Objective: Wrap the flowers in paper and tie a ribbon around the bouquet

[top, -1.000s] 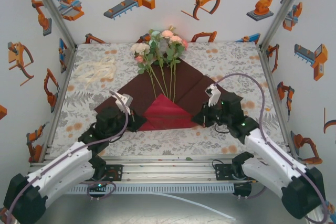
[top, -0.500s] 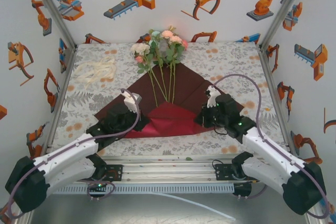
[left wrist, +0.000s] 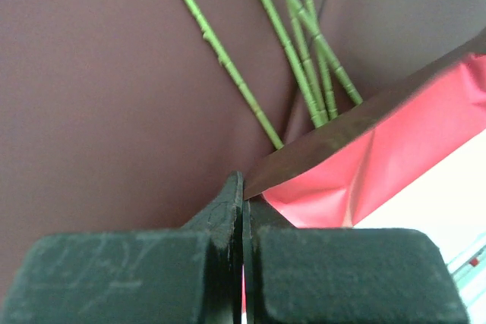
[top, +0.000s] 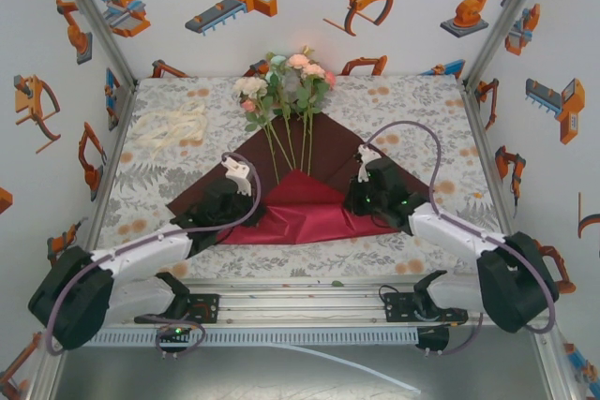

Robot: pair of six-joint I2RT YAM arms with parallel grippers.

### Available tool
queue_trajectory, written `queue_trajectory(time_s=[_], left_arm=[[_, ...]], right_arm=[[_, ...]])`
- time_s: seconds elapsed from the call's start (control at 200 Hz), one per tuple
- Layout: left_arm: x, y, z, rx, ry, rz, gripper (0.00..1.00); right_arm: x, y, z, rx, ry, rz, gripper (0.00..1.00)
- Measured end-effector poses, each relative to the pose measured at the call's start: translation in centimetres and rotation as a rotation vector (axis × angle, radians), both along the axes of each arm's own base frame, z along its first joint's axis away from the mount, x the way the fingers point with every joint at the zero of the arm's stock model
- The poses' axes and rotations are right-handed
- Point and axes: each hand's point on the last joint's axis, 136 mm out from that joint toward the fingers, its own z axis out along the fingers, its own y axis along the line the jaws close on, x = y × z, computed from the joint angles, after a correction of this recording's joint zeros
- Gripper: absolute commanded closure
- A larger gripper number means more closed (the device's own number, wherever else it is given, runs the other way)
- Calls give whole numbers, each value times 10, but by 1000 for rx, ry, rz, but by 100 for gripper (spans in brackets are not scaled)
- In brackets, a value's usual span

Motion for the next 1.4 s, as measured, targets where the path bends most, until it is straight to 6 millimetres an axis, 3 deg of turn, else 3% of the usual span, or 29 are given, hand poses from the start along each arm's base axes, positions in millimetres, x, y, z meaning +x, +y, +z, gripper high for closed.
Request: queue_trajectory(time_s=[0.08, 0.155, 0.285, 0.406, 0.506, 0.596, 0.751, 0.821, 1.026, 1.131, 1.262, 1.402], left_arm=[[3, 2, -12, 24, 27, 10, 99], [4, 3, -14, 26, 30, 22, 96], [10, 3, -8, 21, 10, 40, 93], [15, 1, -5, 17, 8, 46, 91], [15, -1, -6, 13, 15, 43, 87], [15, -3, -6, 7, 20, 35, 81], [14, -5, -4, 7, 30, 26, 74], [13, -5, -4, 10, 35, 25, 69], [10, 6, -13, 64, 67, 53, 33], [6, 16, -9, 92, 64, 80, 21], [1, 24, 26, 91, 18, 111, 22], [-13, 17, 81, -10, -51, 104, 34]], right_arm=[[-1, -12, -10, -53, 31, -35, 56], [-4, -23, -6, -92, 31, -66, 52], [-11, -35, 33, -115, -63, -105, 51], [-36, -7, 82, -49, -194, -8, 54], [-57, 27, 94, 19, -208, 108, 55], [-62, 51, 80, 42, -156, 160, 55], [-65, 75, 19, -36, -1, 198, 57], [-67, 81, 2, -55, 42, 203, 57], [-66, 88, -19, -61, 86, 165, 58], [-62, 82, -20, -76, 82, 130, 58], [-64, 78, -23, -80, 92, 113, 59], [-72, 69, -23, -72, 107, 102, 60]])
